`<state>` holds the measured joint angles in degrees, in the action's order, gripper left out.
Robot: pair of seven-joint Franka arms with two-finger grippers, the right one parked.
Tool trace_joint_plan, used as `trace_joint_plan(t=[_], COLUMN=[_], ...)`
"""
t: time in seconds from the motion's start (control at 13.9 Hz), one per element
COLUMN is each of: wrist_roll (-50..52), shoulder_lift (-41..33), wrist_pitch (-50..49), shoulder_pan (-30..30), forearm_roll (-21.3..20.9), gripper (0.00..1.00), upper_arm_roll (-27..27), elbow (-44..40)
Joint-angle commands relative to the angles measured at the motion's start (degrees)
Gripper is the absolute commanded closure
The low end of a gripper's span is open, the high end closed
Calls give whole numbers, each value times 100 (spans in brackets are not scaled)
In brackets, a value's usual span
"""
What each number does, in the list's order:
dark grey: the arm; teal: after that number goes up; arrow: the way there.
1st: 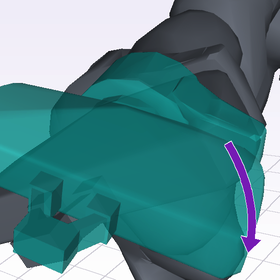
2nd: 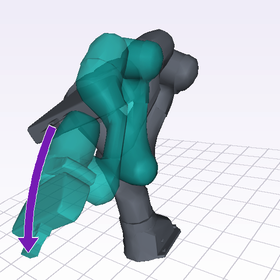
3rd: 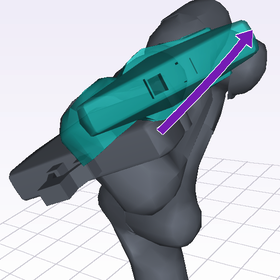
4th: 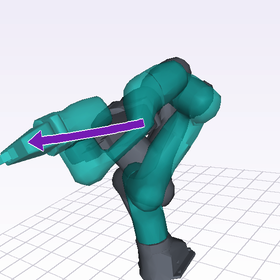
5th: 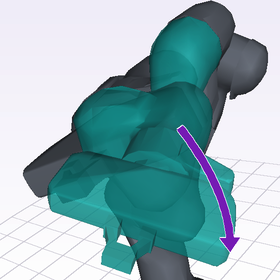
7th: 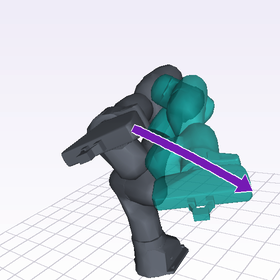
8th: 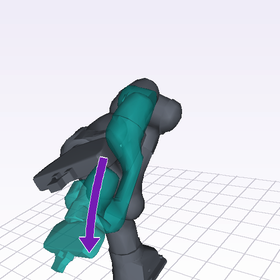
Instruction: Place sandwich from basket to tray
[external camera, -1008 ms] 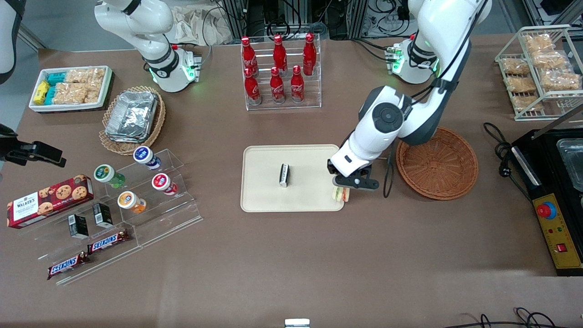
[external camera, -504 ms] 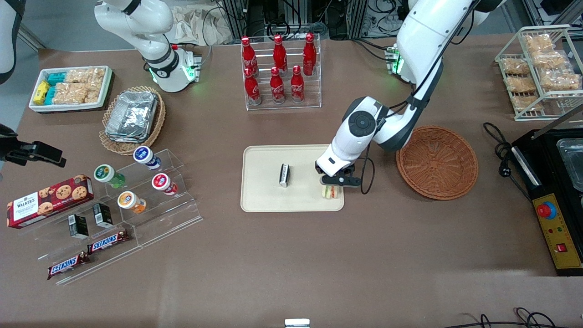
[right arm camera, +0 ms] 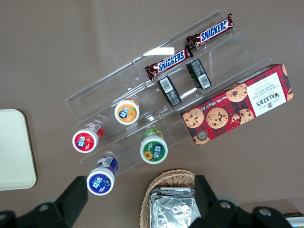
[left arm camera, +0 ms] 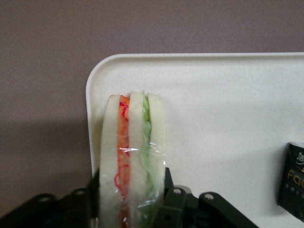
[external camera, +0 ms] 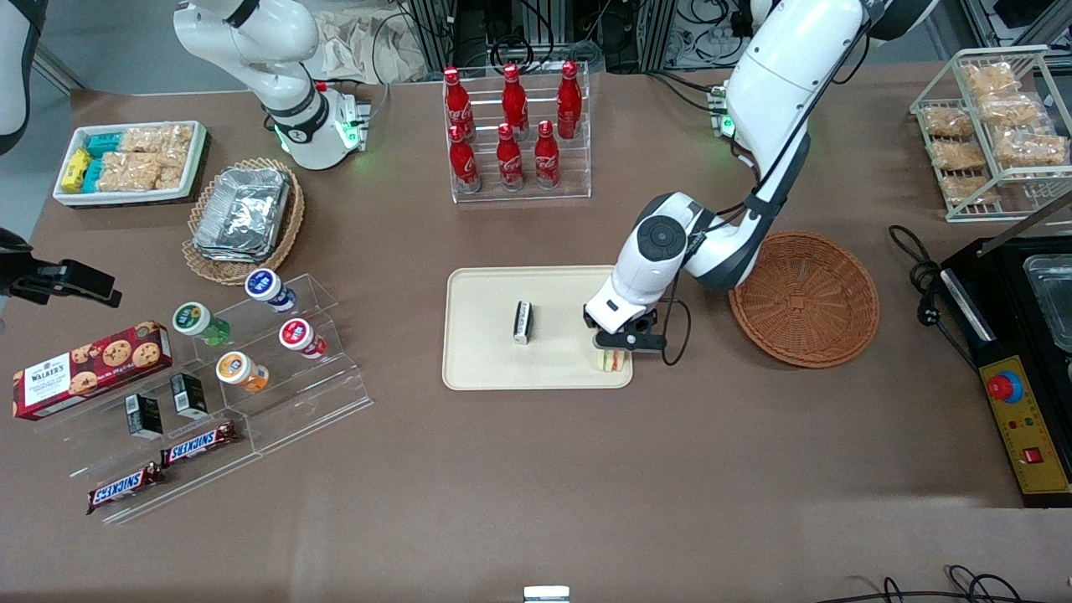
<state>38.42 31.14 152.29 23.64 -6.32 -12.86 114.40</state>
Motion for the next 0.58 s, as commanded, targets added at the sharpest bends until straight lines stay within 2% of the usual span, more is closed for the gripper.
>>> trace_joint_plan(t=[0.0,0.22,0.5], wrist_roll=[341,447,430], shoulder_lift=[76,-108,-538], wrist_pitch=[64,-102,-1163], shoulder_pan=[53,44,9], forearm_roll=[-151,-133,-37], gripper=[0,0,0], upper_arm_roll=[55,46,29], elbow=[-111,-102,-470])
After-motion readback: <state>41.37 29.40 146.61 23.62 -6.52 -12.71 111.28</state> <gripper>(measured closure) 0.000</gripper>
